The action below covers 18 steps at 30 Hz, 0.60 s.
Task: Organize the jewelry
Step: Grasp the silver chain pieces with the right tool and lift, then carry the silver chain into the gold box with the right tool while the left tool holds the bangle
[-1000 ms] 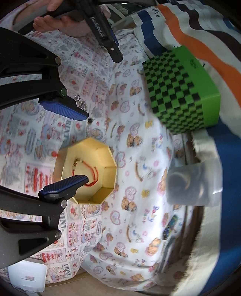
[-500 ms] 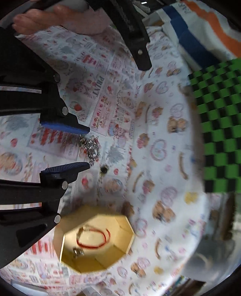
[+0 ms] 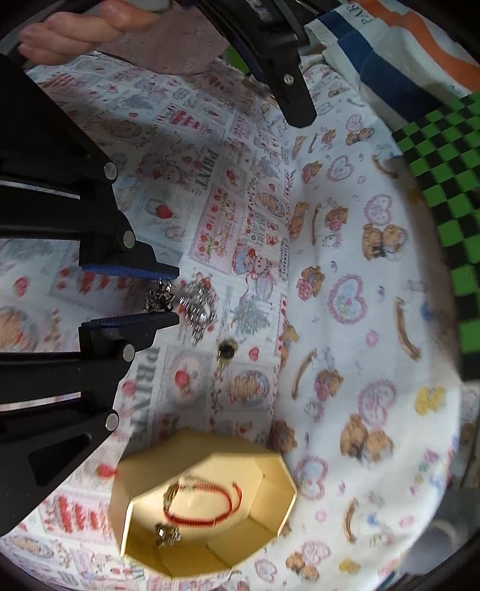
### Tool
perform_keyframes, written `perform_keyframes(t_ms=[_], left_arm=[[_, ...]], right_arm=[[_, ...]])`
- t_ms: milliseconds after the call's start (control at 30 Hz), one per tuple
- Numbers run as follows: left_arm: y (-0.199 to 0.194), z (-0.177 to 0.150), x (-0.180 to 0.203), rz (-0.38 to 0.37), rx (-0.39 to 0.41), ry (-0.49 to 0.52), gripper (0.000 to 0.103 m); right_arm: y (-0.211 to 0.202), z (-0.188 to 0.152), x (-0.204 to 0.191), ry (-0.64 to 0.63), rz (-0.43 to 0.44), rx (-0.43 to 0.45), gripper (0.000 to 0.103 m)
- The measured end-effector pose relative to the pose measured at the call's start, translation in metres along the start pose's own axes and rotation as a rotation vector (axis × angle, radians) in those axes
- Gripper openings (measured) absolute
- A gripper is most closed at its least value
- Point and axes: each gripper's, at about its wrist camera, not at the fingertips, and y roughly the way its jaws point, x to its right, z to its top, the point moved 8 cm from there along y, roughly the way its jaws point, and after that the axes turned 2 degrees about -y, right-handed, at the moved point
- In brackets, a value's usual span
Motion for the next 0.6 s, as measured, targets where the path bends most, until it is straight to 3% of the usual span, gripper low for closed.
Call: perform_keyframes(t_ms=[433, 600], left_arm=[[-0.015, -0.009, 0.038, -0.029, 0.049, 0.084, 0.065], [-0.023, -0.003, 0.035, 0.027, 0.111, 0.11, 0.065]], right_arm=[[-0.115, 0.016, 0.07, 0.196, 0.102, 0.241, 0.019], [-0.156, 0.018, 0.104, 0.257, 0.089, 0.34, 0.019]])
